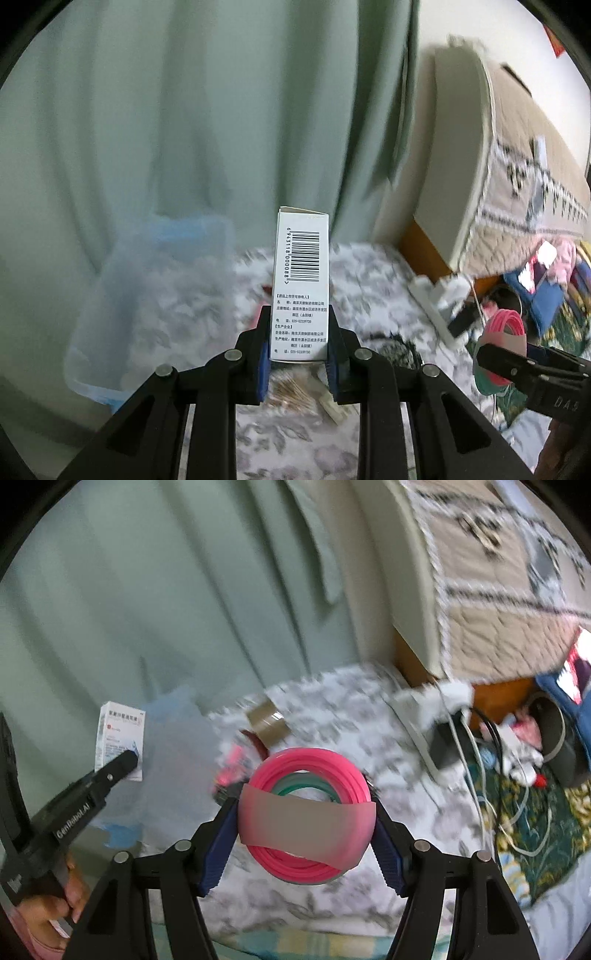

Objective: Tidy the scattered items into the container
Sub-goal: 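Carry both held items over the clear box and open both tools to drop them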

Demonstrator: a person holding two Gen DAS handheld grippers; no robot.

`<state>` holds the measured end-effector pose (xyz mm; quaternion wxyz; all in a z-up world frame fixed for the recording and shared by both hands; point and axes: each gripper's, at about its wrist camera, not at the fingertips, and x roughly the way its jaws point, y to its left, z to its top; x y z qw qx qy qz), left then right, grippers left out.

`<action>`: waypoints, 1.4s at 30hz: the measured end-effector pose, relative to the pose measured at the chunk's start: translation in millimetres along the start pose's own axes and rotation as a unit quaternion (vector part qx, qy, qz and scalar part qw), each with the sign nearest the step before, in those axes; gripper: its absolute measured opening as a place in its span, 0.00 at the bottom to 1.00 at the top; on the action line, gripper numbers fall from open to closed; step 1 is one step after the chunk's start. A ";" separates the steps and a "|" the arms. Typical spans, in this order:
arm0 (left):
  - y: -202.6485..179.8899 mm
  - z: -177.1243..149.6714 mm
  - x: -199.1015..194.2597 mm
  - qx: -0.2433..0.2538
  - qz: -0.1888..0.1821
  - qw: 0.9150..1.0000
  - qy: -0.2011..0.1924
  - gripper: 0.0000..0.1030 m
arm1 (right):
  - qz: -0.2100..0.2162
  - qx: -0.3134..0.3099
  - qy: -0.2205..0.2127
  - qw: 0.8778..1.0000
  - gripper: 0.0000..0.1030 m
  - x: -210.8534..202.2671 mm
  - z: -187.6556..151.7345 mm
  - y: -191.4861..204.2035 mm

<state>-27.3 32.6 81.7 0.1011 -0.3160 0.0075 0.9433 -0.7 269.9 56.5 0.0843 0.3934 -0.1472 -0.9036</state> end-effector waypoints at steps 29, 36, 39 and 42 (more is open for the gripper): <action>147.5 -25.3 -8.9 -0.153 0.083 0.984 -0.031 0.25 | 0.000 -0.088 0.001 0.996 0.69 78.0 63.4 193.0; 169.1 -30.1 -3.7 -0.176 0.075 0.981 -0.036 0.25 | 0.009 -0.109 0.023 0.994 0.69 109.3 67.3 210.1; 176.9 -32.7 -0.9 -0.183 0.071 0.980 -0.035 0.25 | 0.016 -0.114 0.029 0.993 0.69 120.0 71.5 214.1; 182.1 -33.2 3.0 -0.189 0.062 0.980 -0.033 0.25 | 0.022 -0.123 0.033 0.992 0.69 129.1 72.3 219.5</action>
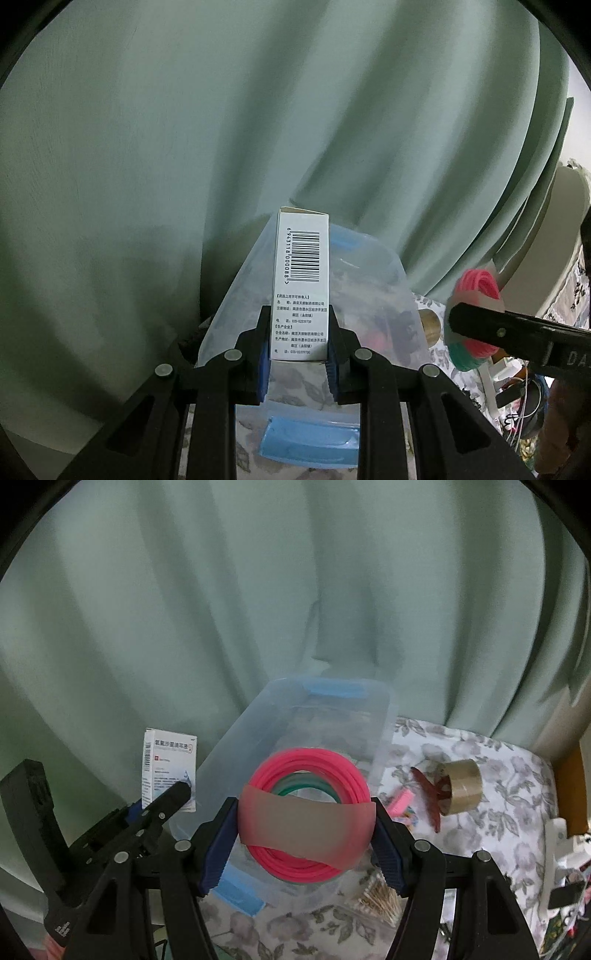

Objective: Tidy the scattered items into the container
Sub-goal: 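Carry both held items over the clear box and open both tools to drop them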

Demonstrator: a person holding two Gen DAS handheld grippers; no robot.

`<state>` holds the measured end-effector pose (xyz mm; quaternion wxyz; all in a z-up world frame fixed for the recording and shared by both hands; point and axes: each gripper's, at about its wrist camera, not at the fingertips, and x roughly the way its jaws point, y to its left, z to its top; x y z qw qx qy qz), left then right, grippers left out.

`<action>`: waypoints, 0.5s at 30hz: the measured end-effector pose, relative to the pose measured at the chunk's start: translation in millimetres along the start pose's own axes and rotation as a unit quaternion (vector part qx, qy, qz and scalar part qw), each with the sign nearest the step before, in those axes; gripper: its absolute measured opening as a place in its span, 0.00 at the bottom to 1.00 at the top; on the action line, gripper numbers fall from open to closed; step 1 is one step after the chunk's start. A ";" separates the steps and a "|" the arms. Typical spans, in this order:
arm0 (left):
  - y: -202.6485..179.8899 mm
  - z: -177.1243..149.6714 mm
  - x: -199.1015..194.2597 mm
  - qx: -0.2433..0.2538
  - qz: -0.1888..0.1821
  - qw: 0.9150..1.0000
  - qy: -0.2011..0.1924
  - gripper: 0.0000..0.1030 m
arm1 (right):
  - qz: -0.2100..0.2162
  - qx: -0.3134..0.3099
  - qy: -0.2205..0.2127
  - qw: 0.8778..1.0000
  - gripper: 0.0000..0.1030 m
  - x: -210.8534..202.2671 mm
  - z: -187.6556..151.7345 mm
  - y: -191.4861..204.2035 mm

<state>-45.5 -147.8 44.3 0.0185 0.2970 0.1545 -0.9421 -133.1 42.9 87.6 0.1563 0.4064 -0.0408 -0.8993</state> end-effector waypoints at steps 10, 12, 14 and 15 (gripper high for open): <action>9.9 -2.8 33.2 -0.029 -0.026 0.998 0.041 0.25 | 0.007 0.011 0.036 0.999 0.69 40.8 1.2 -8.9; 10.3 -4.7 40.3 -0.031 -0.028 0.998 0.048 0.25 | 0.008 0.011 0.040 0.999 0.69 45.3 2.1 -9.9; 10.0 -4.6 48.1 -0.031 -0.028 0.998 0.053 0.25 | 0.008 0.012 0.044 0.999 0.69 50.8 2.7 -11.9; 10.2 -5.0 51.7 -0.031 -0.026 0.998 0.056 0.25 | 0.007 0.014 0.046 0.999 0.69 54.2 3.1 -13.6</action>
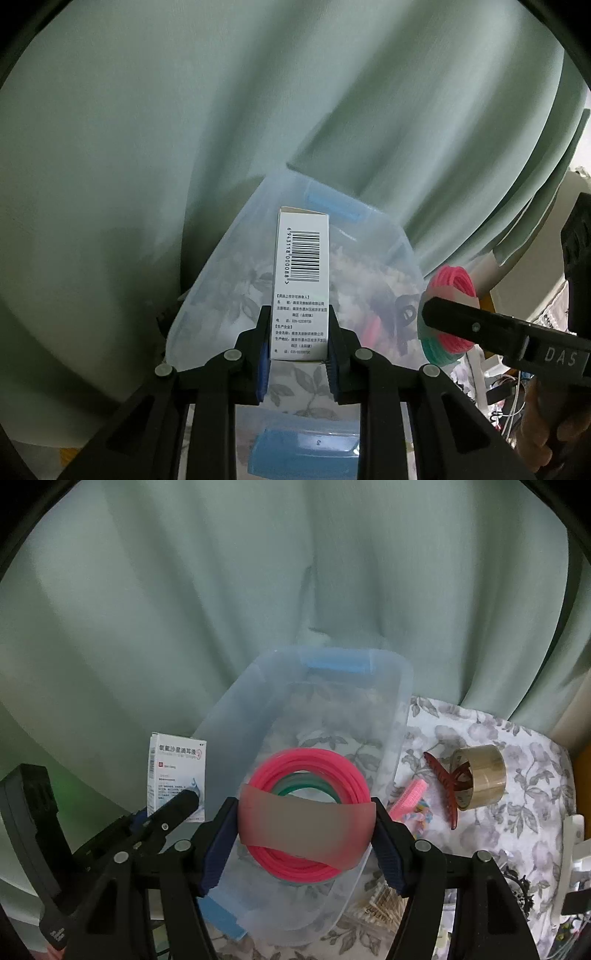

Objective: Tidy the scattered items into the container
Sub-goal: 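Carry both held items over the clear box and open both tools to drop them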

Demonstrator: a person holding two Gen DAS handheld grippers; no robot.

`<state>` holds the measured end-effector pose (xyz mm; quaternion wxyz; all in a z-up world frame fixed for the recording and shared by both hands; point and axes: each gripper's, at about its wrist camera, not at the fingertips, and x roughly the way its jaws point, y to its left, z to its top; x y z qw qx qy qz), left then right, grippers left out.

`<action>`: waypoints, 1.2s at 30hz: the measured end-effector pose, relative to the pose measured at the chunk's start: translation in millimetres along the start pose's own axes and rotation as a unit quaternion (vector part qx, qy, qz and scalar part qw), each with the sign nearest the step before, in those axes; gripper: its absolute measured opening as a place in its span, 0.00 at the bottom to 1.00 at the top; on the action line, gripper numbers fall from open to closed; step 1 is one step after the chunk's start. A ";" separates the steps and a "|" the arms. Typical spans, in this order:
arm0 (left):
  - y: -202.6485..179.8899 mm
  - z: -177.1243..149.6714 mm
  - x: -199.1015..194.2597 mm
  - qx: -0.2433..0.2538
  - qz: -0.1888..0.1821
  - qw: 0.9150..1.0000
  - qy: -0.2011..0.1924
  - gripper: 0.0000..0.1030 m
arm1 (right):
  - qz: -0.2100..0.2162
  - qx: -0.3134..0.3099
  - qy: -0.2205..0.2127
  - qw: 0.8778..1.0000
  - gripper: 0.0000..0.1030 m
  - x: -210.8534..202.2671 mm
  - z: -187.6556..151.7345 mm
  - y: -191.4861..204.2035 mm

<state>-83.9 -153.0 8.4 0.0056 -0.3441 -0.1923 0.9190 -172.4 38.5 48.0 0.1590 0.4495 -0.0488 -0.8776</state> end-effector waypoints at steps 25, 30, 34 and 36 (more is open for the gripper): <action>-3.2 -8.7 -7.3 0.007 0.006 1.000 0.008 0.64 | 0.002 -0.017 0.010 1.000 0.81 14.5 -2.5 4.3; -5.6 -9.5 -8.2 0.003 0.010 1.000 0.014 0.67 | -0.003 -0.024 0.007 1.000 0.81 7.3 -5.9 6.2; -9.4 -10.4 -13.7 0.006 0.009 1.000 0.014 0.68 | -0.004 -0.028 0.002 1.000 0.84 -1.2 -11.5 8.2; -11.6 -10.7 -17.4 0.011 0.010 1.000 0.011 0.69 | -0.006 -0.028 -0.004 1.000 0.88 -6.5 -13.3 8.8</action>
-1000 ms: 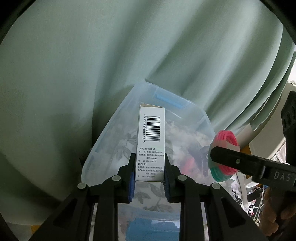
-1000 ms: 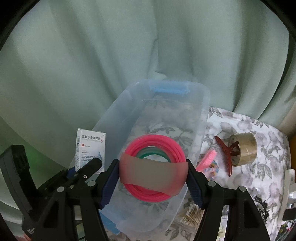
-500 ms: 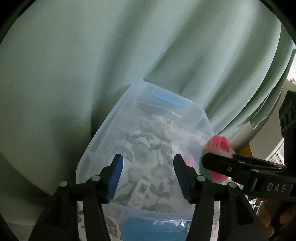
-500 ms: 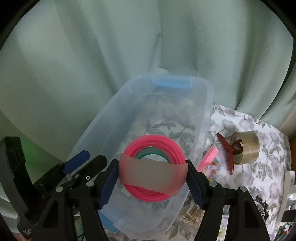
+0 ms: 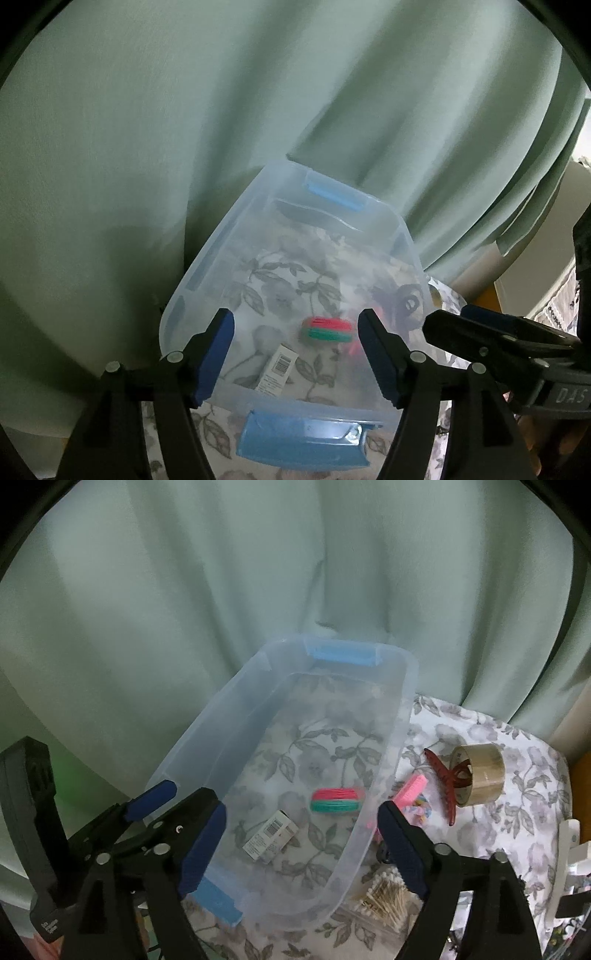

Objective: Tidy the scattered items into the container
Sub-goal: 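Carry both held items over the clear box and open both tools to drop them, then move both open tools back from the clear box toward the remaining items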

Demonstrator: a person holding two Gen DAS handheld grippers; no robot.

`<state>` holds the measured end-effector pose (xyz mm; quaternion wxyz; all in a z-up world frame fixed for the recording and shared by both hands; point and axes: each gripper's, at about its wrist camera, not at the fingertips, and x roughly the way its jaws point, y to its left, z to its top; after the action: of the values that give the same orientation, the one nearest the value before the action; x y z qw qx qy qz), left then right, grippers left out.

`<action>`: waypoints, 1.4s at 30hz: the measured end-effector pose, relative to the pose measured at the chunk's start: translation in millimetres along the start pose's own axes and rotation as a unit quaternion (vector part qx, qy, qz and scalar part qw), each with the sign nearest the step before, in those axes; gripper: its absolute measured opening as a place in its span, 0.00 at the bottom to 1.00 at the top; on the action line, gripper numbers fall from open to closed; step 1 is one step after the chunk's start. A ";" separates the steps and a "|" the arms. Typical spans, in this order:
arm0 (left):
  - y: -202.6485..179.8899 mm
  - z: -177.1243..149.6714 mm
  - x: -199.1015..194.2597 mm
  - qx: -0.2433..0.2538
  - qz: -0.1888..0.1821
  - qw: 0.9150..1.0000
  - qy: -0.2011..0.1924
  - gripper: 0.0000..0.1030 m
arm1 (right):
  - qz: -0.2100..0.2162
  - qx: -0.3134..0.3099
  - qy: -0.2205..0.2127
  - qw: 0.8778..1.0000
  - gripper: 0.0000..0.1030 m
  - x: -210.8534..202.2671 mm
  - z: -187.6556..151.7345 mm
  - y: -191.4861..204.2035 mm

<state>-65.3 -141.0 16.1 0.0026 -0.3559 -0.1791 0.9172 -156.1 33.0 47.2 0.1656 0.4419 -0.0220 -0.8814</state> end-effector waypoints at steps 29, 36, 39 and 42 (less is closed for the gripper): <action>-90.4 -11.2 -47.1 0.114 0.011 0.993 -0.025 0.89 | -0.052 0.082 -0.110 0.989 1.00 -101.8 -55.2 -50.5; -125.4 -21.6 -43.8 0.156 0.007 0.987 -0.026 0.96 | -0.062 0.109 -0.120 0.985 1.00 -115.3 -76.0 -77.0; -140.4 -24.3 -43.7 0.162 0.009 0.986 -0.033 0.97 | -0.062 0.125 -0.117 0.983 1.00 -117.2 -86.0 -91.4; -153.0 -27.1 -41.2 0.166 -0.007 0.986 -0.029 1.00 | -0.060 0.141 -0.120 0.981 1.00 -121.4 -95.1 -103.4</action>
<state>-35.6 5.5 75.0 0.0627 -0.3225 -0.0270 0.9441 -42.1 178.7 63.9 0.0446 0.3525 -0.1388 -0.9244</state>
